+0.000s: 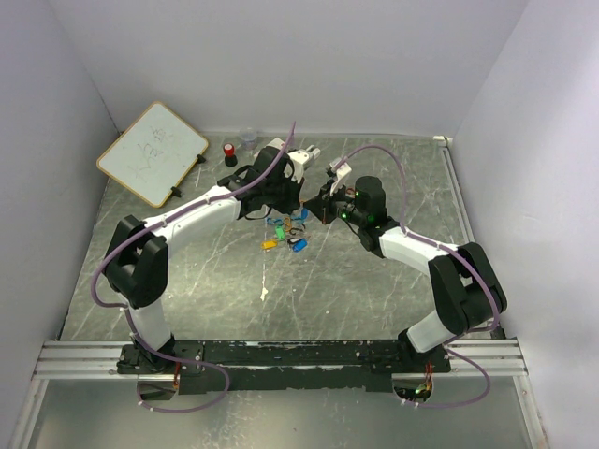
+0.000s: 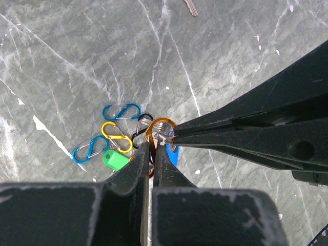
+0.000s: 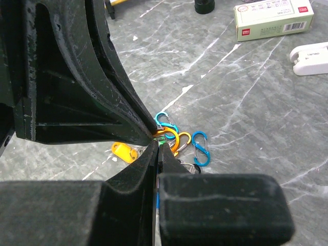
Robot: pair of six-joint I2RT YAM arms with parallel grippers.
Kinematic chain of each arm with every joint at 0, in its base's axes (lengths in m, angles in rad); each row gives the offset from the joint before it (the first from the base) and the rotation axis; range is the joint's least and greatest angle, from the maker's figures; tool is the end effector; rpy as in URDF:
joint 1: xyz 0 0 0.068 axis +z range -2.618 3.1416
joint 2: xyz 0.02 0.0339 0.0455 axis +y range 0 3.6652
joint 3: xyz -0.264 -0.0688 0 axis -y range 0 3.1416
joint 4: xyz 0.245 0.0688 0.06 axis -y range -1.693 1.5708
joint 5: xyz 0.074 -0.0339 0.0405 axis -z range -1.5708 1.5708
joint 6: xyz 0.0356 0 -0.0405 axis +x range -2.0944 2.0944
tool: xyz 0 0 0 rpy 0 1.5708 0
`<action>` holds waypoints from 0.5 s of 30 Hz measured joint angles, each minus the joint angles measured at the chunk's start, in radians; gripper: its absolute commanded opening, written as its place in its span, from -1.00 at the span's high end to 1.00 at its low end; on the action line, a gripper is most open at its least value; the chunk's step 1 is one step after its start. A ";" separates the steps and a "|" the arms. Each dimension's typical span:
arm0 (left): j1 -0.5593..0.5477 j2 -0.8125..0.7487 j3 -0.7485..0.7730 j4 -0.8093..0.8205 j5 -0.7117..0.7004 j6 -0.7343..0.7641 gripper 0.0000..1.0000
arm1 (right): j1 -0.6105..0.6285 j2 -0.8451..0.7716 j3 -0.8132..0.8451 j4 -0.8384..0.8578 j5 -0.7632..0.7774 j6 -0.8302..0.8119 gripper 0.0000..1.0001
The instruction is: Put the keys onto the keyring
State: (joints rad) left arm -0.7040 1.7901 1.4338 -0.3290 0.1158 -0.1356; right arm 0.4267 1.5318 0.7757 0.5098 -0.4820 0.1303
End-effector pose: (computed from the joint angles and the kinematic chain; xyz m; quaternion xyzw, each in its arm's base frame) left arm 0.3119 -0.2702 0.2727 0.2767 0.8589 -0.2221 0.3693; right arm 0.2949 0.1522 0.2271 -0.2582 0.7358 0.3451 0.5224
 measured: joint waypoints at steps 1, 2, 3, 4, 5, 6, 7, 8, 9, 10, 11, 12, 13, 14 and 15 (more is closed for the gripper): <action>0.000 0.001 0.000 0.000 0.000 -0.002 0.87 | 0.000 0.000 0.000 0.000 0.000 0.000 1.00; 0.000 0.002 0.000 0.001 0.000 -0.004 0.87 | 0.000 0.000 0.000 -0.001 0.000 0.000 1.00; 0.000 0.004 0.002 0.000 0.000 -0.004 0.87 | 0.000 0.000 0.000 -0.003 0.001 0.000 1.00; 0.000 0.006 0.003 0.000 0.000 -0.005 0.87 | 0.000 0.000 0.000 -0.005 0.000 0.000 1.00; 0.000 0.008 0.006 0.000 0.000 -0.005 0.87 | 0.000 0.000 0.000 -0.006 0.001 0.000 1.00; 0.000 0.009 0.009 0.000 -0.001 -0.005 0.87 | 0.000 0.000 0.000 -0.005 0.001 0.000 1.00; 0.000 0.010 0.011 0.000 -0.002 -0.006 0.87 | -0.001 0.000 0.000 -0.005 0.002 0.000 1.00; 0.000 0.010 0.011 0.000 -0.005 -0.006 0.87 | -0.001 0.000 0.000 -0.005 0.002 0.000 1.00; 0.000 0.010 0.012 0.000 -0.007 -0.007 0.87 | -0.001 0.000 0.000 -0.005 0.003 0.000 1.00; 0.000 0.010 0.012 0.000 -0.007 -0.007 0.87 | -0.001 0.000 0.000 -0.005 0.003 0.000 1.00; 0.000 0.010 0.012 0.000 -0.007 -0.007 0.87 | -0.001 0.000 0.000 -0.005 0.003 0.000 1.00; 0.000 0.010 0.013 -0.001 -0.007 -0.007 0.86 | -0.001 0.000 0.000 -0.005 0.003 0.000 1.00; 0.000 0.010 0.013 0.000 -0.007 -0.007 0.87 | -0.001 0.000 0.000 -0.005 0.003 0.000 1.00; 0.000 0.010 0.013 -0.001 -0.007 -0.007 0.87 | -0.001 0.000 0.000 -0.005 0.003 0.000 1.00; 0.000 0.010 0.013 -0.001 -0.008 -0.007 0.87 | -0.001 0.000 0.000 -0.005 0.003 0.000 1.00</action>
State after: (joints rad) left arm -0.7040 1.8000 1.4467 -0.3298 0.1081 -0.1429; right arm 0.4255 1.5318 0.7753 0.5045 -0.4786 0.1303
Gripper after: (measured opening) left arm 0.094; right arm 0.006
